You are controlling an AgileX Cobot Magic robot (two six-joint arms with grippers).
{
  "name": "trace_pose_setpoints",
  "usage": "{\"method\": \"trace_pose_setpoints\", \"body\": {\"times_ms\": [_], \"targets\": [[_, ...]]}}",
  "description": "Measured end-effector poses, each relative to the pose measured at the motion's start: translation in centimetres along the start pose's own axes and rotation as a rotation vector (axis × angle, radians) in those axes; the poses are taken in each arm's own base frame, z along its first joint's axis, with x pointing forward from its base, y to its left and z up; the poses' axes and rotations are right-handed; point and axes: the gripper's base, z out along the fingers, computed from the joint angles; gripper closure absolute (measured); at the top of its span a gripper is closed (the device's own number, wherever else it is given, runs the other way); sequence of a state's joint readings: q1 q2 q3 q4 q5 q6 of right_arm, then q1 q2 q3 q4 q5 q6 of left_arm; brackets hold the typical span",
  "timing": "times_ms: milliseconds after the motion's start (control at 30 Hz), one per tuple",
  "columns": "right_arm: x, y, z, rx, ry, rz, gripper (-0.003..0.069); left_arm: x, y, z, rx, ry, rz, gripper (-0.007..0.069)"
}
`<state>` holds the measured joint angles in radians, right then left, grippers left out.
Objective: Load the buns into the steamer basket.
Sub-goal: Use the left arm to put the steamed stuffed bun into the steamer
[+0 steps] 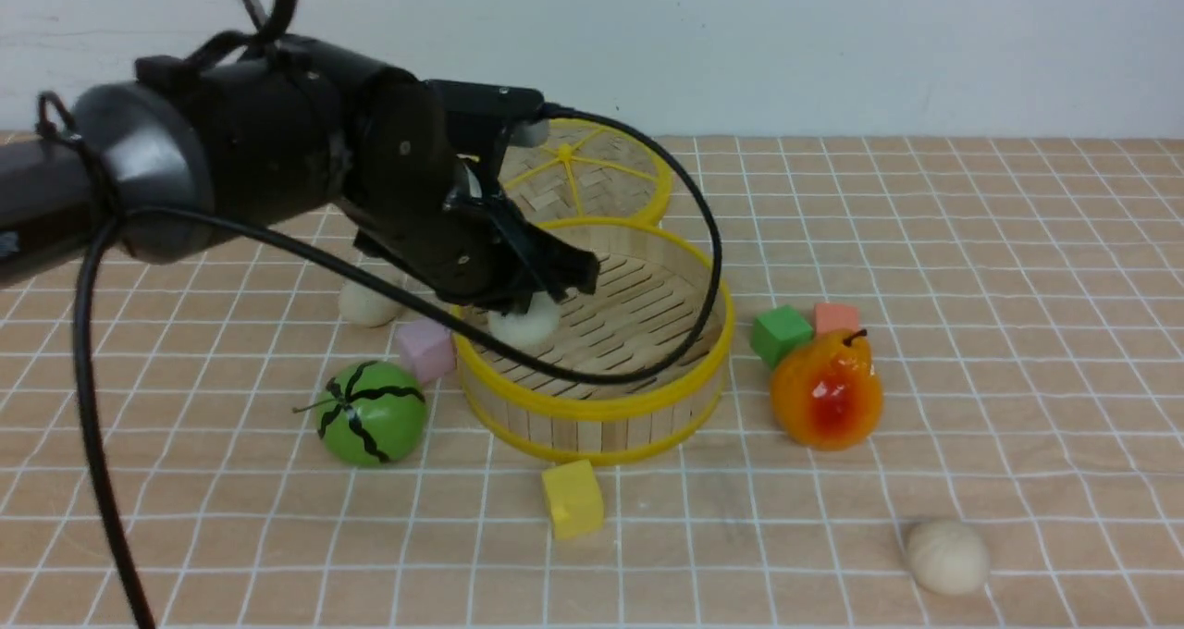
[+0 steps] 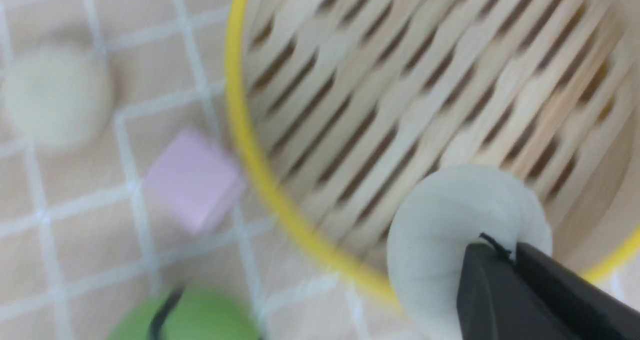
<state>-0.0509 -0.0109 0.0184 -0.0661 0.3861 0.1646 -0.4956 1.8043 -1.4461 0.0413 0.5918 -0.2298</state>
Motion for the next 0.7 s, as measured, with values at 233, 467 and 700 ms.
{"method": "trace_pose_setpoints", "body": {"times_ms": [233, 467, 700], "targets": [[0.0, 0.0, 0.0, 0.0, 0.0, 0.0, 0.0418, 1.5, 0.1, 5.8, 0.006, 0.026, -0.01, 0.0627], [0.0, 0.0, 0.0, 0.0, 0.0, 0.0, 0.0418, 1.7, 0.1, 7.0, 0.003, 0.04, -0.013, 0.0526], [0.0, 0.0, 0.0, 0.0, 0.0, 0.0, 0.0418, -0.1, -0.3, 5.4, -0.012, 0.091, -0.011, 0.0277]]}}
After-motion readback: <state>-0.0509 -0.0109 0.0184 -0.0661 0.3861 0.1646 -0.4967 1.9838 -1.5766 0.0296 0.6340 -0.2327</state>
